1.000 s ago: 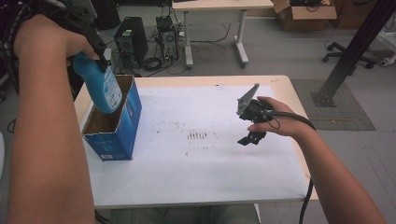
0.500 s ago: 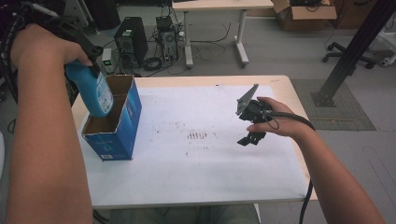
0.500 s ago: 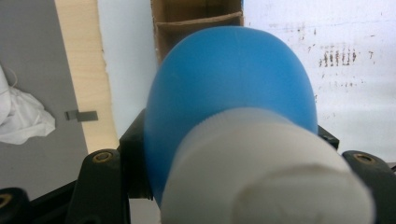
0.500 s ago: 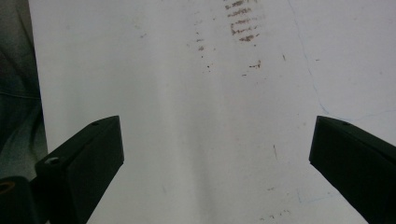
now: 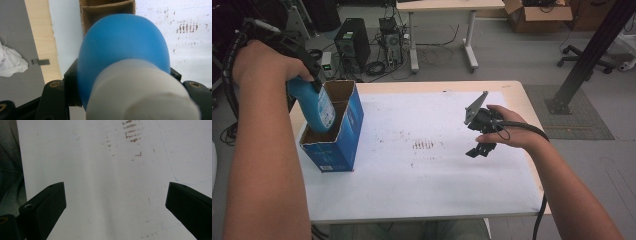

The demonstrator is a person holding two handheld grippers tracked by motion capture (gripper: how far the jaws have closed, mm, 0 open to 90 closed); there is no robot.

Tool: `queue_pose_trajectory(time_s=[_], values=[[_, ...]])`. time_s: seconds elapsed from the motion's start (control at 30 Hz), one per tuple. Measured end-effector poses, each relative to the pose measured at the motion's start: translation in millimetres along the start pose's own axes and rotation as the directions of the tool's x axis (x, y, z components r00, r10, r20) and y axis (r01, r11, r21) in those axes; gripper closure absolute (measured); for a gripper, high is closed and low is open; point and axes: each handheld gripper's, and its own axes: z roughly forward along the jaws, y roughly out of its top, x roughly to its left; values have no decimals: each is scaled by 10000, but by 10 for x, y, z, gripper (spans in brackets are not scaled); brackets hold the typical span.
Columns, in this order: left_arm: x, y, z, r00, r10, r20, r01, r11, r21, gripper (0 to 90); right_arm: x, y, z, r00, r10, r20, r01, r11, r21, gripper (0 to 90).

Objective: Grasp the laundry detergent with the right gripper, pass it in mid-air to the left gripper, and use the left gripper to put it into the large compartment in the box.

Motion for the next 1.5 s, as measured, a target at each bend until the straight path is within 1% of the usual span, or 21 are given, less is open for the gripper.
queue_pose_trajectory(time_s=[0.23,0.4,0.57,0.63,0.83,0.9,0.93,1.03,1.13,1.33,1.5], values=[[19,8,163,10000,26,-8,-26,9999,153,381,0,-9,-2,10000,9,-56,-9,10000,49,31],[33,34,320,9999,59,-118,-55,9994,347,381,11,-9,-2,10000,-20,-68,21,10000,79,31],[41,45,482,10000,37,41,-39,9989,462,381,18,-14,-13,10000,-28,-52,28,10000,62,31],[34,50,545,9999,122,29,-123,9986,512,381,19,-19,-15,10000,-12,-57,13,10000,60,31],[39,58,758,9998,178,33,-180,9972,729,381,20,-34,-10,10000,13,-46,-13,10000,53,31],[37,57,829,9999,132,57,-136,9969,770,381,24,-40,0,10000,40,-63,-40,10000,55,31],[42,58,849,9998,189,43,-192,9966,796,381,24,-42,4,10000,33,-62,-33,10000,54,31],[56,56,930,9999,69,148,-80,9966,814,381,24,-48,15,10000,38,-89,-37,10000,38,31],[63,54,992,9999,45,113,-54,9966,822,381,30,-49,20,9999,12,-151,-13,10000,-10,31],[66,51,1114,10000,72,-6,-71,9958,912,381,31,-47,16,9998,-29,-182,28,10000,-43,32],[51,54,1225,9999,136,57,-141,9949,1001,381,38,-47,29,9998,-14,-185,14,10000,-44,31]])
